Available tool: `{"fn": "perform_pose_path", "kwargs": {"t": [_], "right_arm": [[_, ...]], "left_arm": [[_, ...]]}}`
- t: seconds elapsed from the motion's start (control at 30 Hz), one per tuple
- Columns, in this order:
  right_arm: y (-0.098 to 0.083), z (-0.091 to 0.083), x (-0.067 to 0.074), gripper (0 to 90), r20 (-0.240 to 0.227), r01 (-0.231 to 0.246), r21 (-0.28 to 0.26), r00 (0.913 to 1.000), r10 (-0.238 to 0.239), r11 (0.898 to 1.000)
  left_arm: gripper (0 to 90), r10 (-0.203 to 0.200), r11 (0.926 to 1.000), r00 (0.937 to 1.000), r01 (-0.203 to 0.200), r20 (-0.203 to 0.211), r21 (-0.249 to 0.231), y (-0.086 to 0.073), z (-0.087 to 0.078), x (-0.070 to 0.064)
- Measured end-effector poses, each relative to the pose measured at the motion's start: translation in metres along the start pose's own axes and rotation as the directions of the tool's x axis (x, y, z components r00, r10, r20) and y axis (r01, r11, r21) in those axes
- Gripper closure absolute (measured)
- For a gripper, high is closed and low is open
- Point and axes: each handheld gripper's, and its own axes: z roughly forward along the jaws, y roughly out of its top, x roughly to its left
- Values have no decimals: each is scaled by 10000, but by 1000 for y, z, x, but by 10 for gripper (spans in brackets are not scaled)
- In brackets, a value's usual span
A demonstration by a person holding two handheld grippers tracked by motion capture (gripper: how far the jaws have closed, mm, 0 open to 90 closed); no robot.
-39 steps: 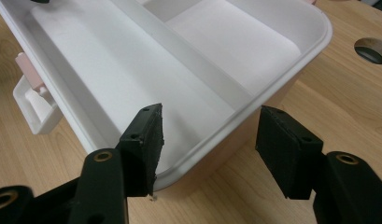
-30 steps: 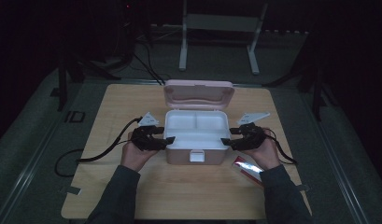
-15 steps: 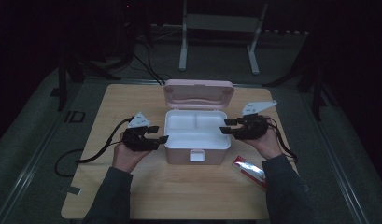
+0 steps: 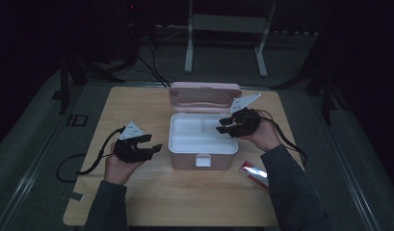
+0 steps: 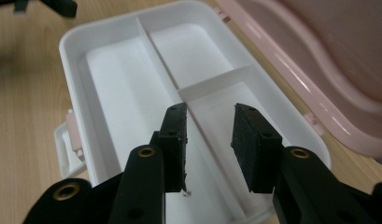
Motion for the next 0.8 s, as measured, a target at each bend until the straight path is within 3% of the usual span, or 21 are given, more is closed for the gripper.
{"fn": "perform_pose_path", "kwargs": {"t": [0.03, 0.07, 0.33, 0.5, 0.53, 0.6, 0.77, 0.8], "right_arm": [[0, 0, 0, 644, 0, 0, 0, 10000, 0, 10000], [6, 4, 3, 626, 91, 319, 327, 9994, -322, 9990], [29, 15, 7, 602, 221, 1291, 1329, 9908, -1332, 9827], [46, 28, 6, 614, 51, 2090, 2342, 9763, -2162, 9495], [46, 28, 6, 614, 51, 2090, 2342, 9763, -2162, 9495], [54, 33, 5, 615, -149, 2418, 2744, 9688, -2473, 9307], [64, 40, 6, 625, -527, 2744, 3115, 9609, -2717, 9098], [66, 43, 6, 627, -638, 2863, 3295, 9575, -2813, 8997]], "left_arm": [[419, 39, 10000, 10000, -39, 4, 89, -1, 1, -1], [419, 161, 9994, 9999, -160, -9, 308, -3, 2, -2], [419, 262, 9987, 9995, -271, 197, 440, -5, 3, -5], [419, 343, 9977, 9989, -361, 326, 566, -7, 5, -8], [419, 343, 9977, 9989, -361, 326, 566, -7, 5, -8], [419, 439, 9967, 9983, -464, 384, 670, -8, 5, -8], [419, 552, 9953, 9973, -588, 492, 766, -8, 5, -9], [419, 563, 9951, 9972, -601, 499, 791, -8, 5, -9]]}}
